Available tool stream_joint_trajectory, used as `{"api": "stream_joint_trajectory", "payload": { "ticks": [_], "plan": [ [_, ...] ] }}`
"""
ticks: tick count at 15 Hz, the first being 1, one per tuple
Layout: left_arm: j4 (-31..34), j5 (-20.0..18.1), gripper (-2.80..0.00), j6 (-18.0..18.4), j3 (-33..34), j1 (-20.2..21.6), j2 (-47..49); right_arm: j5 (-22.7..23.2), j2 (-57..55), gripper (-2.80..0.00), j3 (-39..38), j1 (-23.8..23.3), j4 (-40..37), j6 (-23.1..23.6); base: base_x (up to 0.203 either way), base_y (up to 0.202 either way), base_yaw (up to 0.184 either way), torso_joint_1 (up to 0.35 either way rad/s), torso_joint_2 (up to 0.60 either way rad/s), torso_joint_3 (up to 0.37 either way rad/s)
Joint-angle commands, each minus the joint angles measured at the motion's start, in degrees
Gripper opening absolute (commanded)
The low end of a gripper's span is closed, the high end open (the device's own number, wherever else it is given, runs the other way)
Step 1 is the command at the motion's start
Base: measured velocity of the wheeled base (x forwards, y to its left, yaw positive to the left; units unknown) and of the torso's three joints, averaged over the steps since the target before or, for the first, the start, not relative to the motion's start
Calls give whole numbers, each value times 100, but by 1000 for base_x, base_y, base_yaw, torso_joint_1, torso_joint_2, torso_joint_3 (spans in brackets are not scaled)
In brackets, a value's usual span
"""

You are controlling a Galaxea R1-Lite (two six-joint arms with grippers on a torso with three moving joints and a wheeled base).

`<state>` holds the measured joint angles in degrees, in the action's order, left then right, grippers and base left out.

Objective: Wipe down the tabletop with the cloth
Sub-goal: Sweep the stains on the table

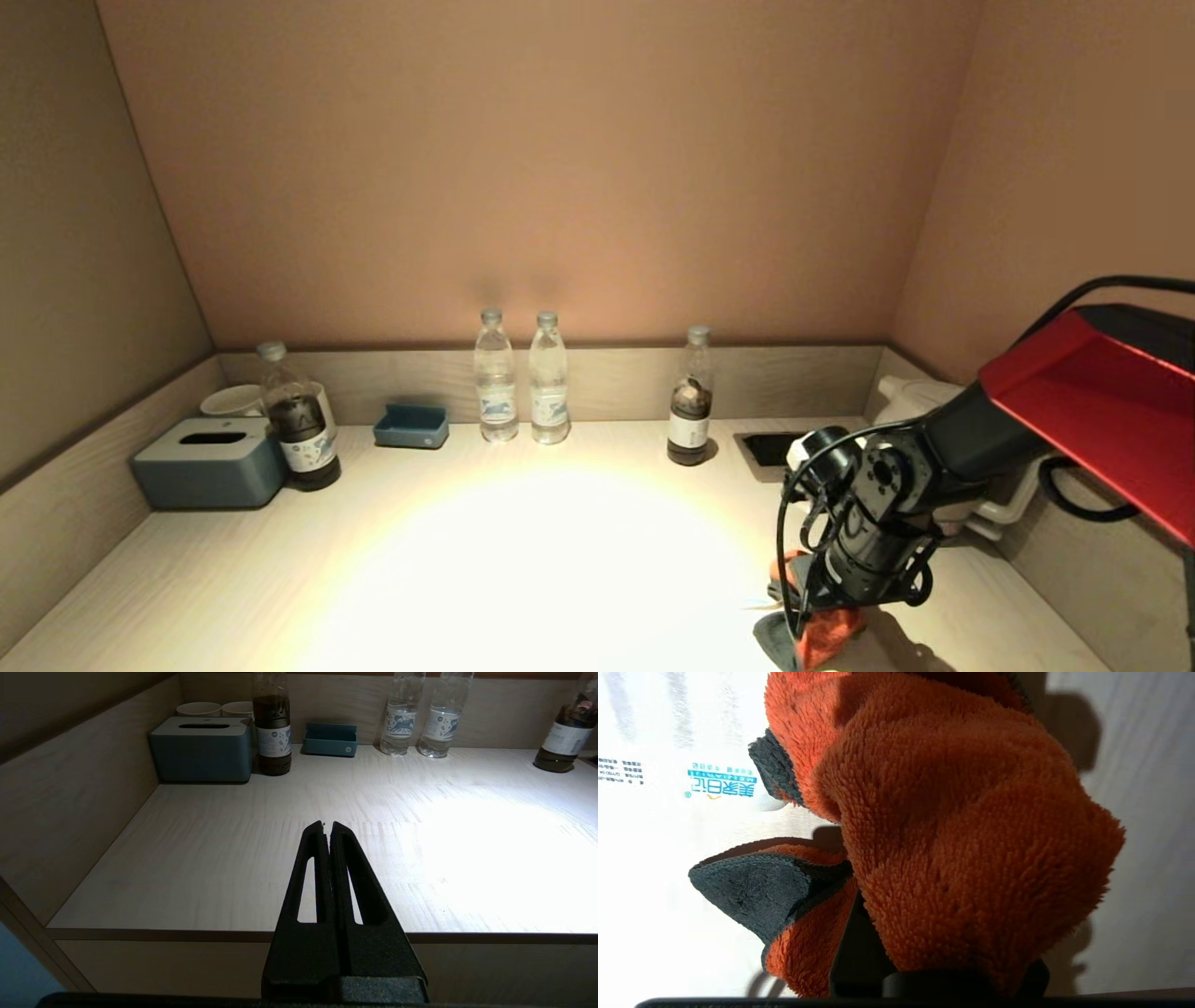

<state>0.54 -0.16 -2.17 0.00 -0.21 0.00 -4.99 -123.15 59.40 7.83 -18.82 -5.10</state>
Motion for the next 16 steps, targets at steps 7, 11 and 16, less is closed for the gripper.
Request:
{"api": "stream_joint_trajectory", "payload": {
  "ticks": [7, 11, 16],
  "plan": [
    [-1, -2, -280, -3, 0, 3, 0, -67, 1073, -280, -594, -996, -117, 592, 0, 0, 0, 0, 0, 0],
    [-1, -2, -280, -3, 0, 3, 0, -97, 1904, -280, -767, -1361, -373, 858, 0, 0, 0, 0, 0, 0],
    [-1, -2, -280, -3, 0, 3, 0, -117, 2375, -280, -789, -1557, -473, 940, 0, 0, 0, 0, 0, 0]
  ]
}}
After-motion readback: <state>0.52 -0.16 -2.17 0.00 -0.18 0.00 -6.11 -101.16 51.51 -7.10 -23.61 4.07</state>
